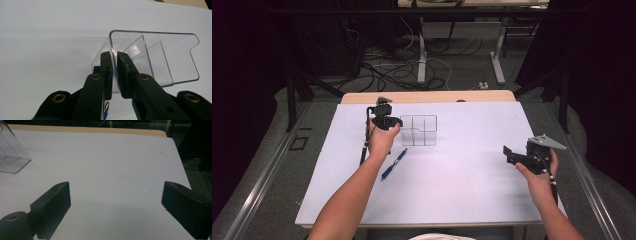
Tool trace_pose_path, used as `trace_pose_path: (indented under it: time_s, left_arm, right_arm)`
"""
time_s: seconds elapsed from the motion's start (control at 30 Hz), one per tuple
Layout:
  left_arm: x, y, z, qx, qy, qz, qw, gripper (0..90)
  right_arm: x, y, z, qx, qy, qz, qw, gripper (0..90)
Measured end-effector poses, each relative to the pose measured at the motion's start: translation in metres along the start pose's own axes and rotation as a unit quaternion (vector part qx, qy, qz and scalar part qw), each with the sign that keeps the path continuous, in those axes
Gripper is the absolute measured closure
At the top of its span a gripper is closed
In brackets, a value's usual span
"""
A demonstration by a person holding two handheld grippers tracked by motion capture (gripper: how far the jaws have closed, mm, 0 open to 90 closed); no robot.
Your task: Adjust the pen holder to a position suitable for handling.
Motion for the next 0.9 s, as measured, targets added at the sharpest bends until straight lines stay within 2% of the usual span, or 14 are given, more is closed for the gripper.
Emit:
trace_pose_path:
  time_s: [0.37, 0.6, 0.7, 0.9]
  left_arm:
    - [-0.002, -0.002, 0.001, 0.007, 0.01, 0.001, 0.9999, 82.2]
    - [-0.003, -0.005, 0.006, 0.02, 0.015, 0.002, 0.9997, 78.5]
    - [-0.003, -0.007, 0.01, 0.026, 0.015, -0.001, 0.9996, 76.7]
    - [-0.003, -0.011, 0.017, 0.032, 0.029, -0.01, 0.999, 72.0]
  right_arm:
    - [0.0, 0.0, 0.001, 0.003, -0.002, 0.001, 1.0, 8.3]
    - [0.0, 0.0, 0.001, 0.002, -0.001, -0.004, 1.0, 8.3]
    - [0.0, 0.0, 0.002, 0.002, -0.002, -0.001, 1.0, 8.3]
    - [-0.001, 0.0, 0.001, 0.0, 0.003, 0.0, 1.0, 8.3]
Point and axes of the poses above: each handheld gripper's, and its own axes: z roughly backward along the jaws, x roughly out of its underside, y roughly to its right, the point moved 6 cm from there along -z, roughly forward along the jaws, and after that the axes turned 2 degrees about -x, right-handed, at the moved point
